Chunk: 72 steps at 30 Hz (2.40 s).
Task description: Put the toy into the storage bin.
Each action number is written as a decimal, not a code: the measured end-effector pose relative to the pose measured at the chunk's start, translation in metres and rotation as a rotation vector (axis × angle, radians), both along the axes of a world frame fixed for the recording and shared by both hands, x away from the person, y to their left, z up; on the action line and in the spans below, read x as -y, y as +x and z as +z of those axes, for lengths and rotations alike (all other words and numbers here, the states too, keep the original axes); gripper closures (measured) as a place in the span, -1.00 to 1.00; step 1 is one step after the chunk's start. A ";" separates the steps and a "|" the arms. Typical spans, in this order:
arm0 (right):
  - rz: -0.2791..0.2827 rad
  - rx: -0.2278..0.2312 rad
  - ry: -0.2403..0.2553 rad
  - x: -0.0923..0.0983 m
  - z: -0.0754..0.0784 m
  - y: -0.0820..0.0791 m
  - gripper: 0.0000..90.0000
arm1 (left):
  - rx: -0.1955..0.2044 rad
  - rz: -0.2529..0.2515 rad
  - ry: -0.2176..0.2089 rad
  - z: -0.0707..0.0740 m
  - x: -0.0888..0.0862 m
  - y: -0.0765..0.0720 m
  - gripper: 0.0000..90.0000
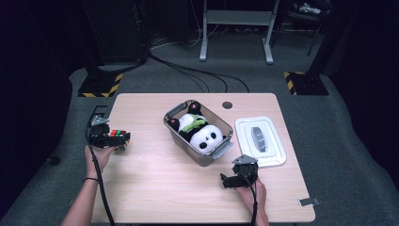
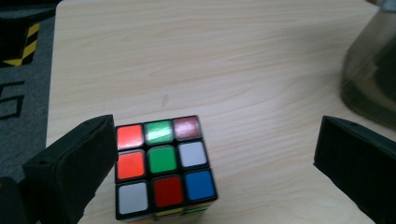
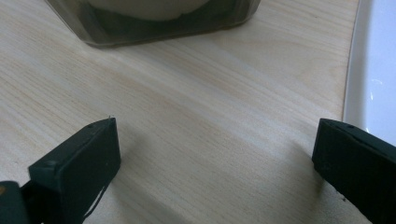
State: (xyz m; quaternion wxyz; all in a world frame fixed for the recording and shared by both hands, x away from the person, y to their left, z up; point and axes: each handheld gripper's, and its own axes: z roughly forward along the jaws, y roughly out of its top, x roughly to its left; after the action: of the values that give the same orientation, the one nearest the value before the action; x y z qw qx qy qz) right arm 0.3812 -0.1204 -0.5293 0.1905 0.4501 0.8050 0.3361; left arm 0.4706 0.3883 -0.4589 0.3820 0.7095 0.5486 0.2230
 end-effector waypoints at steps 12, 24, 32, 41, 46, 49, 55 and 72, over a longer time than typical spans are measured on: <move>0.000 0.000 0.001 0.000 0.000 0.000 -0.99 | -0.053 0.099 0.027 -0.036 -0.008 0.017 -1.00; 0.000 -0.001 0.000 0.000 0.000 0.000 -0.99 | -0.093 0.080 0.038 -0.048 -0.008 0.021 -0.58; 0.000 0.000 0.000 0.000 0.000 0.000 -0.99 | -0.088 0.103 0.043 -0.049 -0.008 0.018 -0.25; 0.000 0.000 0.001 0.000 0.000 0.000 -0.99 | -0.063 0.066 0.024 -0.041 -0.003 0.014 -0.24; 0.000 0.000 0.001 0.000 0.000 0.000 -0.99 | -0.036 0.038 0.006 -0.030 0.002 0.010 -0.24; 0.000 0.000 0.001 0.000 0.000 0.000 -0.99 | -0.017 0.011 0.004 -0.021 0.008 0.006 -0.24; 0.000 0.000 0.001 0.000 0.000 0.000 -0.99 | 0.006 -0.033 0.013 -0.006 0.018 0.003 -0.24; 0.000 0.000 0.001 0.000 0.000 0.000 -0.99 | 0.033 -0.140 0.044 0.030 0.041 -0.007 -0.24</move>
State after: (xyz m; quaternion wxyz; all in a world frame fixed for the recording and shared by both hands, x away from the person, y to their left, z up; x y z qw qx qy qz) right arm 0.3811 -0.1204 -0.5293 0.1902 0.4502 0.8050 0.3363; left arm 0.4636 0.3474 -0.4294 0.3898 0.7508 0.4861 0.2194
